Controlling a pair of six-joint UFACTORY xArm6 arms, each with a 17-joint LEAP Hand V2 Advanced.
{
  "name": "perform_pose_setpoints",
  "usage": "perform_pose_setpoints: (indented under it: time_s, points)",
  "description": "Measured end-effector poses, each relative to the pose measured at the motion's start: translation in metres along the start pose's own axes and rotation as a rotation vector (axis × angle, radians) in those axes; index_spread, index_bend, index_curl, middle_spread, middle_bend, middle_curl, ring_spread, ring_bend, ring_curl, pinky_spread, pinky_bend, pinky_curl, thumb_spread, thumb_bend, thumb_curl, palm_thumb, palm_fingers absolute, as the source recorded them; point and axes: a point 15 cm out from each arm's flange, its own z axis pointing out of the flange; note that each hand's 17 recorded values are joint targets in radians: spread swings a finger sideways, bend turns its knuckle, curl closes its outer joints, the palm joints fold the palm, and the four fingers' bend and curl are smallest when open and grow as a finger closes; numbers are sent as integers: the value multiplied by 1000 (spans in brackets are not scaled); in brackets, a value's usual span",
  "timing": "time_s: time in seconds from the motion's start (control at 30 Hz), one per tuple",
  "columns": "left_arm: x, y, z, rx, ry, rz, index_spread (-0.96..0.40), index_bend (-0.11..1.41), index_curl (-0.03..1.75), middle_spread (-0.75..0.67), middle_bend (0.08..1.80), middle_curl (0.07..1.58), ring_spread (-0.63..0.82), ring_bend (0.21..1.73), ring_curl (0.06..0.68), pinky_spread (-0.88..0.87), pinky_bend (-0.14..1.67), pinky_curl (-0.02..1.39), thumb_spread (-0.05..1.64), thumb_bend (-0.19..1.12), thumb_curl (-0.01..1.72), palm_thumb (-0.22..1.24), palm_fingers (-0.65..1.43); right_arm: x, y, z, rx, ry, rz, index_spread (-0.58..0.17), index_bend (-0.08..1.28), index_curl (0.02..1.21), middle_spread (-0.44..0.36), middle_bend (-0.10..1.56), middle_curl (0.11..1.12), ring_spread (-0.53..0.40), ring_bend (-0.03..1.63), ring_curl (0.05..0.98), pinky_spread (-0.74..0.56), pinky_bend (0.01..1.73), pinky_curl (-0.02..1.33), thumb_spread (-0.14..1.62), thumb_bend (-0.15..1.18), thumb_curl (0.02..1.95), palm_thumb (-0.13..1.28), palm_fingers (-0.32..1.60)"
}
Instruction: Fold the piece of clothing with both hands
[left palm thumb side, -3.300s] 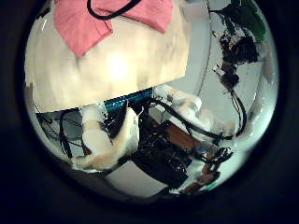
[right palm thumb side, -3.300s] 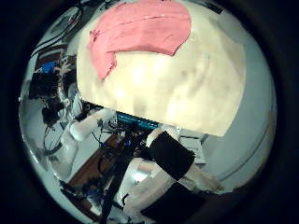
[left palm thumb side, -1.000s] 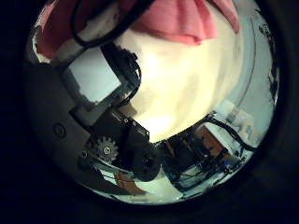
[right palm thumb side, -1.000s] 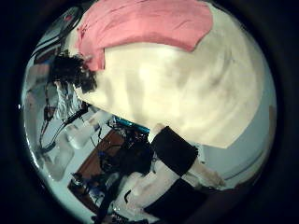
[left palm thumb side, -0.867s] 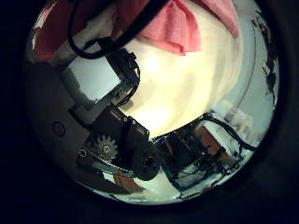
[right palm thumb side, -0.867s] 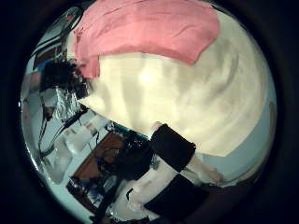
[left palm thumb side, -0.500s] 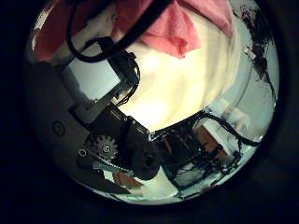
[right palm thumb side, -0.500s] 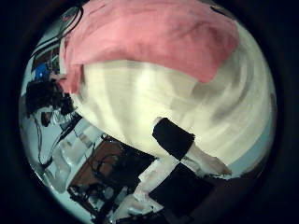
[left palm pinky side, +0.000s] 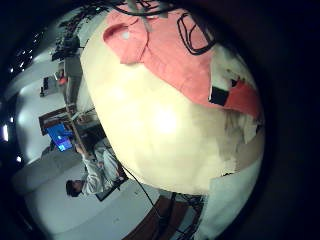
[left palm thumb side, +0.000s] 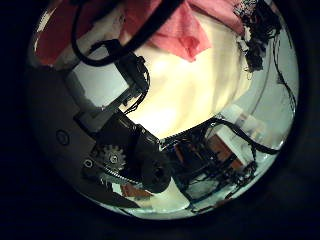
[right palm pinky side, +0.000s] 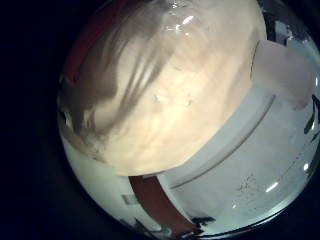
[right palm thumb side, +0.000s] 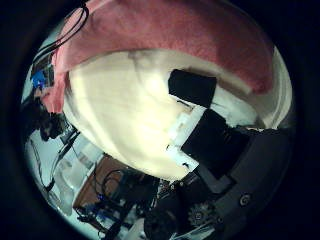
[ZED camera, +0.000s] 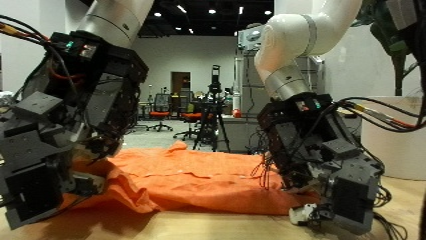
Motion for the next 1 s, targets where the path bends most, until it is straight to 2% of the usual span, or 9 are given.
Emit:
perform_pose_setpoints:
  time_s: [0.07, 0.13, 0.23, 0.4, 0.63, 0.77, 1.0]
  points:
    - [-1, 2, -3, 0, -1, 3, -634, 266, 668, -584, 939, 568, -630, 819, 401, -745, 1047, 467, 1008, -20, 311, 781, 1143, 0, 1, -1, 0, 4, -1, -393, 387, 443, -215, 622, 553, -293, 844, 436, -521, 664, 387, 1042, 8, 363, 808, 1380]
    - [-2, 4, -6, -2, -1, 6, -637, 257, 680, -583, 939, 568, -631, 818, 402, -745, 1047, 466, 1011, -21, 309, 778, 1143, 2, 3, -6, 5, 12, -3, -396, 508, 503, -213, 728, 595, -295, 902, 464, -534, 736, 421, 1051, 10, 373, 852, 1437]
    - [-3, 10, -10, -5, 3, 17, -643, 244, 699, -581, 940, 567, -631, 817, 403, -746, 1047, 465, 1014, -20, 307, 777, 1143, 4, 16, -14, -15, 17, -1, -385, 660, 585, -200, 857, 649, -286, 999, 504, -511, 856, 479, 1098, 8, 378, 890, 1409]
    - [-3, 28, -17, -31, 13, 40, -651, 224, 727, -580, 940, 566, -632, 815, 405, -746, 1048, 463, 1015, -20, 305, 777, 1144, 9, 45, -32, -27, 26, 10, -360, 810, 689, -182, 1021, 714, -263, 1142, 565, -441, 1034, 571, 1227, 35, 388, 964, 1293]
    - [-3, 71, -27, -112, 42, 100, -662, 193, 763, -579, 942, 565, -632, 815, 409, -746, 1049, 462, 1016, -20, 303, 778, 1142, 4, 107, -24, -57, 26, 4, -329, 921, 786, -174, 1142, 766, -241, 1261, 619, -371, 1162, 654, 1328, 59, 420, 1033, 1174]
    - [-1, 96, -39, -137, 65, 124, -667, 189, 779, -579, 943, 565, -632, 814, 410, -746, 1051, 462, 1016, -20, 302, 778, 1141, -2, 137, -33, -4, 34, -4, -317, 946, 822, -165, 1172, 782, -232, 1290, 632, -338, 1193, 684, 1359, 51, 431, 1035, 1141]
    - [-4, 123, -60, -157, 85, 152, -672, 184, 798, -578, 946, 565, -632, 820, 414, -745, 1053, 461, 1016, -20, 301, 778, 1139, -10, 177, -62, 86, 44, -11, -303, 959, 859, -157, 1191, 791, -225, 1315, 639, -314, 1218, 709, 1383, 33, 446, 1039, 1129]
